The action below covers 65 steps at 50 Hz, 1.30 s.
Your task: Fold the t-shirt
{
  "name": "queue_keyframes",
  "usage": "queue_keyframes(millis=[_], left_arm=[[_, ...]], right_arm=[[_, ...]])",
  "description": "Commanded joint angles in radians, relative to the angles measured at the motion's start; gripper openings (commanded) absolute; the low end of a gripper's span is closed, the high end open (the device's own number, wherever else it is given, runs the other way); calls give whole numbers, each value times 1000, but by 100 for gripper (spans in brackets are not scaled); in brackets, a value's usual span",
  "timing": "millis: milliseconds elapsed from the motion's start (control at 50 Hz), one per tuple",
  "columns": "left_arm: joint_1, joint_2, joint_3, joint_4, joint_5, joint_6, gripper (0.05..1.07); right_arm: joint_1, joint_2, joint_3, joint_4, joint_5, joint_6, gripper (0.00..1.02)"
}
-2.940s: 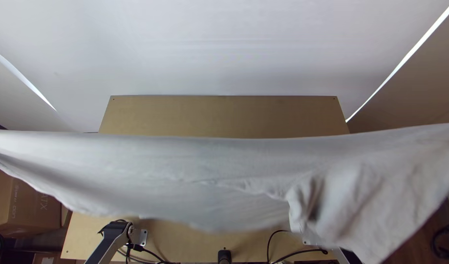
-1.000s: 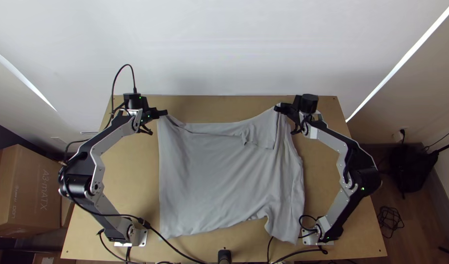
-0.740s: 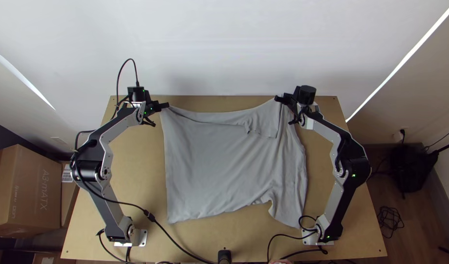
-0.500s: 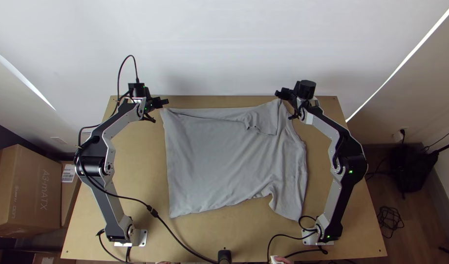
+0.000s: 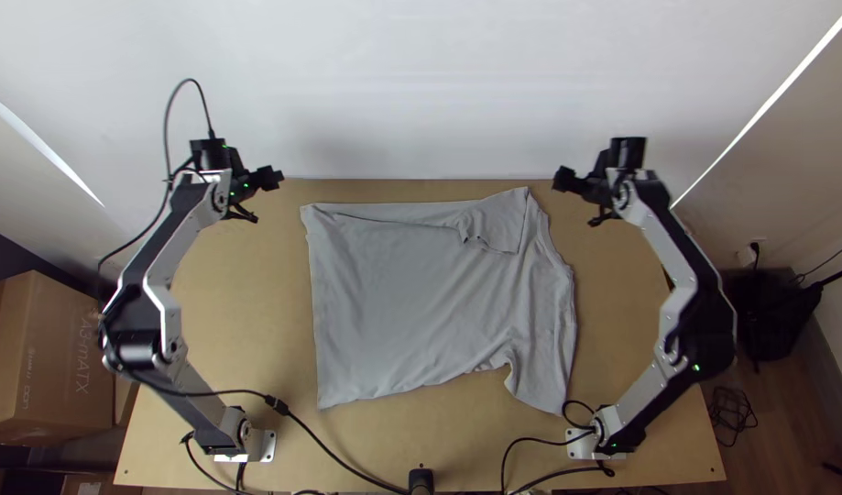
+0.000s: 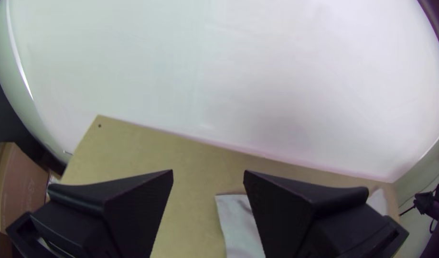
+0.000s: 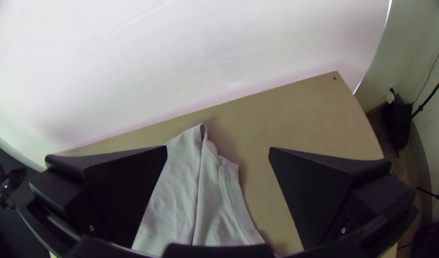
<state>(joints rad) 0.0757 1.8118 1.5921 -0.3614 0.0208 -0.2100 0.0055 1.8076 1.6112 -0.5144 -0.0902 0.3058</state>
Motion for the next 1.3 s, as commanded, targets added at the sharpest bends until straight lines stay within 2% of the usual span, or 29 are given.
queue_keyframes(millis=[0,100,200,320,460,580,700,780,940,1280], left_arm=[[-17,-178,-63,-31,48,-12,78],[-27,-289,-90,-97,70,-15,78],[-47,-385,-109,-159,100,-15,78],[-83,-470,-126,-249,123,-15,78],[-126,-574,-207,-278,125,-12,78],[-148,-643,-270,-289,125,-14,78],[-155,-680,-299,-298,125,-25,78],[-157,-694,-308,-304,125,-28,78],[-157,-715,-334,-304,125,-28,78],[-146,-729,-356,-306,123,-20,78]], right_arm=[[-59,-111,6,-116,-59,9,98],[-134,-172,-28,-236,-149,-30,98],[-223,-234,-119,-291,-275,-71,98],[-318,-304,-244,-360,-356,-158,98],[-411,-352,-366,-470,-439,-304,98],[-441,-364,-427,-575,-444,-413,93],[-444,-383,-488,-624,-444,-468,83],[-441,-399,-528,-628,-442,-482,70],[-392,-433,-590,-624,-434,-525,70],[-352,-404,-669,-569,-402,-508,70]])
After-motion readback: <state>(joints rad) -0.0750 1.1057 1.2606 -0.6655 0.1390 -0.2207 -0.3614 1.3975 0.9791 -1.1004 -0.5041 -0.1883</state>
